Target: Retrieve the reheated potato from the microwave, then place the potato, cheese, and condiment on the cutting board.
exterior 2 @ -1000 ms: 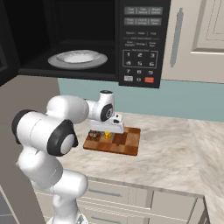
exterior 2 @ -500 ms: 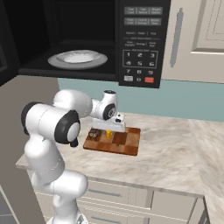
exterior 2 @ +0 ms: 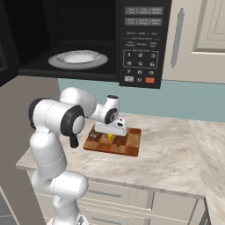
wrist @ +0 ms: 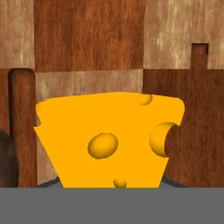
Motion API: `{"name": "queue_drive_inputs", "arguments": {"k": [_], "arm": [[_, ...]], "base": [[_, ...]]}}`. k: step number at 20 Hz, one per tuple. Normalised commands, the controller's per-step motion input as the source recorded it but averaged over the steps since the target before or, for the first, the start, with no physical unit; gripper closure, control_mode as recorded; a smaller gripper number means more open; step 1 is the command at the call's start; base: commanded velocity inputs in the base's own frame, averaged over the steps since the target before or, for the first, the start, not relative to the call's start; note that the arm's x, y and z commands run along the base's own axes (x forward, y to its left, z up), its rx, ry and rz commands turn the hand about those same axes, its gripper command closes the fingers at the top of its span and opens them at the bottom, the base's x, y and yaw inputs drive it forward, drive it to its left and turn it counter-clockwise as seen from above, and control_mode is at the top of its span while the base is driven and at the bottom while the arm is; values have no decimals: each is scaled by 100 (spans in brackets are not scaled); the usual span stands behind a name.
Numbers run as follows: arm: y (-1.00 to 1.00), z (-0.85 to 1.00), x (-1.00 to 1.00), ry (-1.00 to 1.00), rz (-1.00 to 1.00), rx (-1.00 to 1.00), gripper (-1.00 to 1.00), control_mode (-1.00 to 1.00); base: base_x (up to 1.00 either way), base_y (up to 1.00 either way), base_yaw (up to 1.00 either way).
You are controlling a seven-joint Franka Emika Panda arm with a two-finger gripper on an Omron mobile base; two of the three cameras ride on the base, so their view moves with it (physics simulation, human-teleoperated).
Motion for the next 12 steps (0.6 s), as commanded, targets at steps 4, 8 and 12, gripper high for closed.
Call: {"name": "queue_drive_inputs", "arguments": {"k": [4,8,12], "arm": [[0,-22,11,0,0,2,100,-100],[0,-21,5,0,0,2,100,-100],[6,-21,0,0,0,0,-100,-100]], "base": [[0,0,0],[0,0,0],[0,0,0]]}}
